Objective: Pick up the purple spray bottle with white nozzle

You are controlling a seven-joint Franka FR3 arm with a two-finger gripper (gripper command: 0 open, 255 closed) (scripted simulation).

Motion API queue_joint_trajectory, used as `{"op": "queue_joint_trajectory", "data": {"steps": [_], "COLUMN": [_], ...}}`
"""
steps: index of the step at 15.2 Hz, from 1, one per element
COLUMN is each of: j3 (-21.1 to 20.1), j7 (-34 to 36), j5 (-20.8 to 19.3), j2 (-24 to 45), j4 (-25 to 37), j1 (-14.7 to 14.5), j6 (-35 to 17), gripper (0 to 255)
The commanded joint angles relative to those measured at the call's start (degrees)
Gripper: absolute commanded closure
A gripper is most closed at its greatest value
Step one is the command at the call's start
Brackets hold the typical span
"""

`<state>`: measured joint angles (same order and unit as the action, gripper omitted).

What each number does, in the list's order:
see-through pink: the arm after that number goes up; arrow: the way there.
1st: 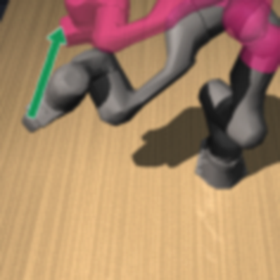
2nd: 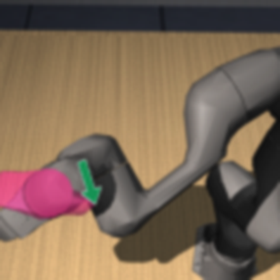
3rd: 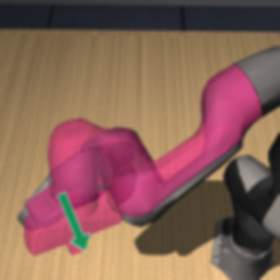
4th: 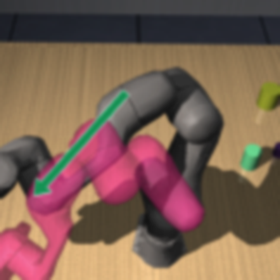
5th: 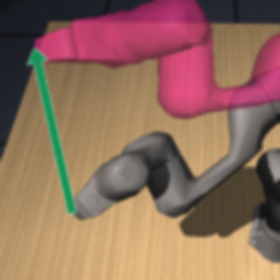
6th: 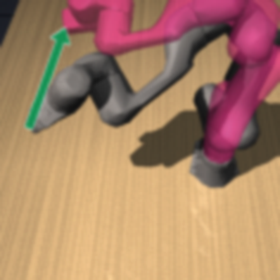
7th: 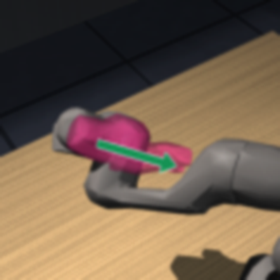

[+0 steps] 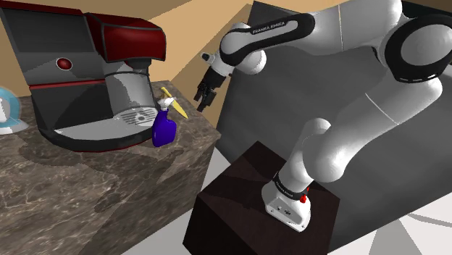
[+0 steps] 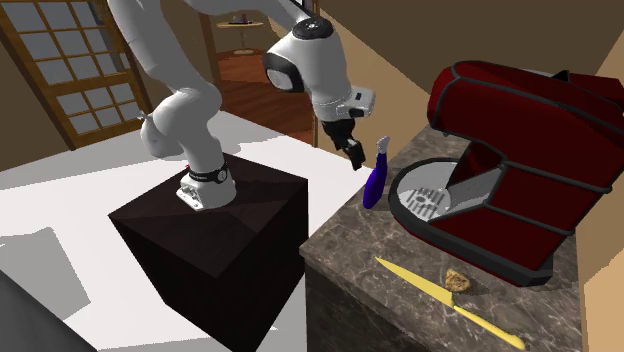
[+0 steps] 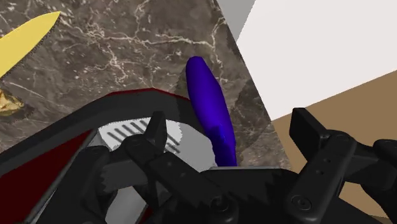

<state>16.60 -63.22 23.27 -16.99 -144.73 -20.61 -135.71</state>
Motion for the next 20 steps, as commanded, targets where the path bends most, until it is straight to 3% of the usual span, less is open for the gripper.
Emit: {"op": "queue_joint_trajectory", "data": {"steps": [1,4,8,18,19,20], "j3": [2.1,3.9,3.2,1.8,1.8,1.8], "j7": [-10.1,-24.1,-41.2,-49.4,-49.5,-49.5], "j5": [5.8,14.8,25.6,32.9,33.0,33.0], "j2": [4.7,11.5,20.2,26.1,26.1,26.1], "j4": [1.7,5.6,11.6,12.4,12.4,12.3], "j1": [-3.4,-7.3,-9.3,-8.8,-8.8,-8.8], "j6": [-2.4,-3.2,-1.5,-3.5,-3.5,-3.5], "gripper": [0,0,0,0,255,255]}}
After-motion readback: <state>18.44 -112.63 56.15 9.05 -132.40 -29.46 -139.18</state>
